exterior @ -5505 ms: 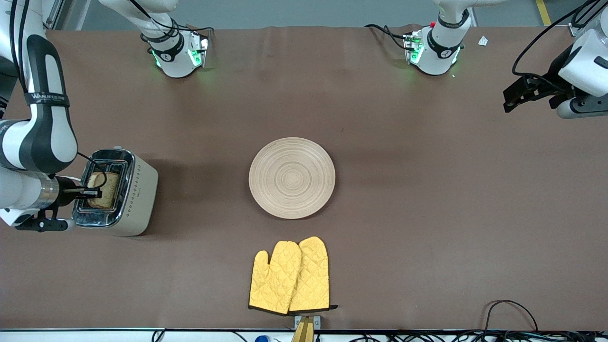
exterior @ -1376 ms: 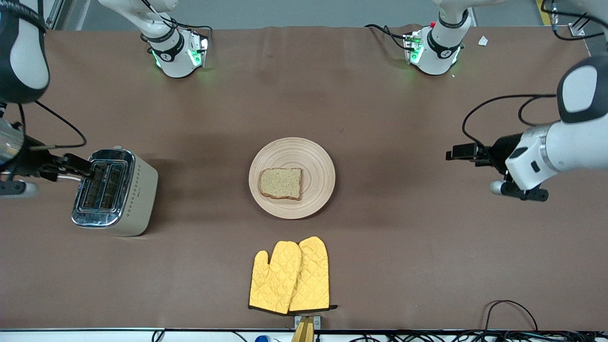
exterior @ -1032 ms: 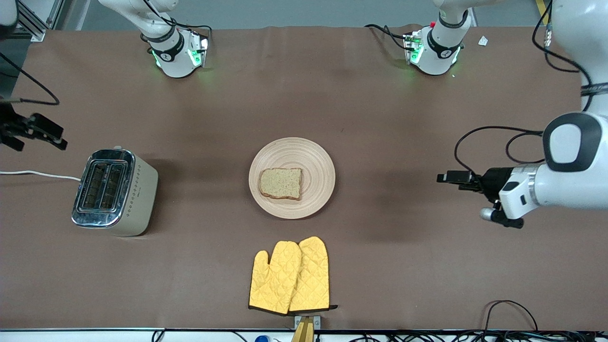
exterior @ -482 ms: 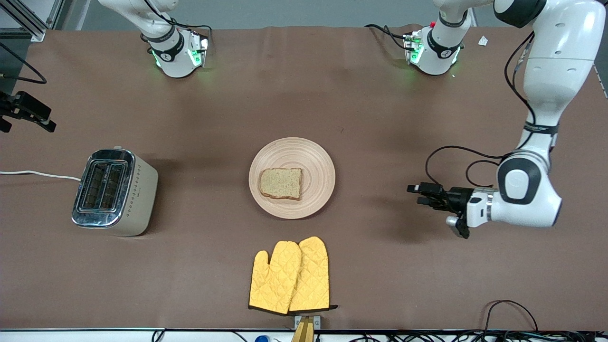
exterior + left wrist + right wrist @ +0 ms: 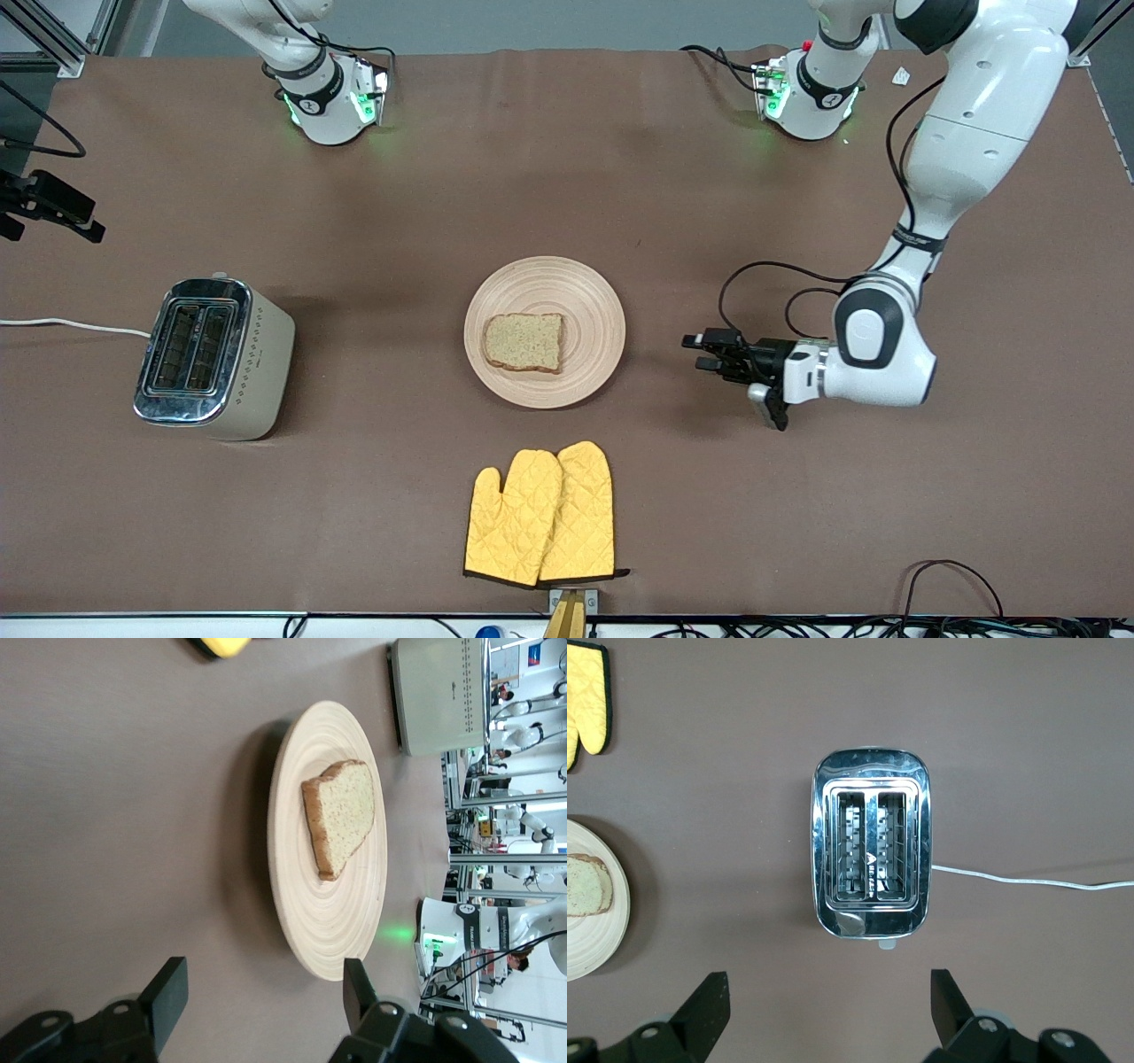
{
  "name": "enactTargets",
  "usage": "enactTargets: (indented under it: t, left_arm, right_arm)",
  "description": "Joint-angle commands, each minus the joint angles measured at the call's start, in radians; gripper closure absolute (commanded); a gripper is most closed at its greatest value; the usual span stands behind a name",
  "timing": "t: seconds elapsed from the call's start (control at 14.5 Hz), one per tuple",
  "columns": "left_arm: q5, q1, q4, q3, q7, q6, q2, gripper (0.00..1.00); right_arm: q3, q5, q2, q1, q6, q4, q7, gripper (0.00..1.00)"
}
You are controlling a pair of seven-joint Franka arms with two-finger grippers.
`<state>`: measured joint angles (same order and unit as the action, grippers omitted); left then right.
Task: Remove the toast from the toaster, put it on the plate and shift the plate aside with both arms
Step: 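Reach the left gripper toward the rim of the wooden plate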
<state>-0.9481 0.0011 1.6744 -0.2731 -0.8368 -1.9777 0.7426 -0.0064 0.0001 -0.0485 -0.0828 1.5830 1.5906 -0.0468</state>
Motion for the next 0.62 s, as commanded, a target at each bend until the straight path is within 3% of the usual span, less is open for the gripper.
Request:
enactTargets:
  t: [0.0,0.34,0.55]
  left_arm:
    - [-0.069,-0.015,0.03,-0.005,-0.025,-0.022,0.015,0.26]
    - [-0.293,-0.101,0.106,-0.005,-0.175,-0.116,0.04,0.38]
    - [-0.343,-0.118,0.107,-0.005,-0.252,-0.13,0.083,0.48]
  right_arm:
    - [0.006,-0.005,-0.024,0.0,-0.008,0.02,0.021,0.0]
    - [0.009,-0.006,-0.025,0.003,-0.006,0.02,0.021,0.0]
    - [0.011,-0.006,-0.025,0.005,-0.006,0.02,0.021,0.0]
